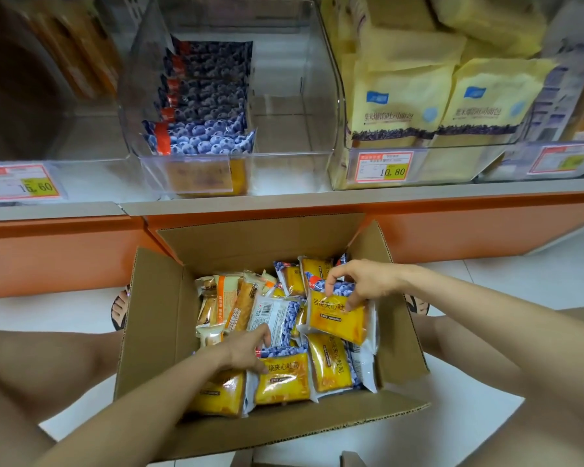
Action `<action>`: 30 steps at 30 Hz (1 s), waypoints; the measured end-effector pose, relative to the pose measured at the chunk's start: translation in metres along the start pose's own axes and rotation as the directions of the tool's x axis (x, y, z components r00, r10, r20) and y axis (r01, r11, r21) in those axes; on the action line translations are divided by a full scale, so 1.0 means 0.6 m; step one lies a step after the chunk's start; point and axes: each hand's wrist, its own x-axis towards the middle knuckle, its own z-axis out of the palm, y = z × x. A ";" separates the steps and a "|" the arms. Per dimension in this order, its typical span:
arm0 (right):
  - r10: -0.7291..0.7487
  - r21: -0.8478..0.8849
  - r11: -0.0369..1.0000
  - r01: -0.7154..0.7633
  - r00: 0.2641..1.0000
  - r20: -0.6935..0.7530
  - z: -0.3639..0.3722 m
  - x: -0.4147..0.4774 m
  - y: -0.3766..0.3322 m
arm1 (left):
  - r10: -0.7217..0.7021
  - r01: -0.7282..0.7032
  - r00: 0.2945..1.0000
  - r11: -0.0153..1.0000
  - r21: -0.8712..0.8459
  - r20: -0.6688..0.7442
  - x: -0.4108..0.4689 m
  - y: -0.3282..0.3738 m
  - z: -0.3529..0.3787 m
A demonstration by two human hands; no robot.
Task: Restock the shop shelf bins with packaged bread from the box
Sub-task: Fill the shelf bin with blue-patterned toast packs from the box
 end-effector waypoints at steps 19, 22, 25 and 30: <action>-0.158 -0.006 0.987 0.159 0.974 -0.162 -0.052 -0.065 -0.074 | 0.266 -0.238 0.947 0.957 0.165 -0.178 -0.140 0.105 -0.107; -0.201 0.002 0.979 0.205 0.961 -0.190 -0.069 -0.104 -0.096 | 0.319 -0.284 0.906 0.946 0.158 -0.280 -0.183 0.108 -0.153; -0.282 0.017 0.954 0.298 0.918 -0.278 -0.088 -0.152 -0.125 | 0.367 -0.335 0.840 0.930 0.151 -0.399 -0.251 0.129 -0.204; -0.364 0.104 0.868 0.486 0.764 -0.532 -0.131 -0.192 -0.172 | 0.436 -0.452 0.703 0.884 0.121 -0.562 -0.350 0.159 -0.283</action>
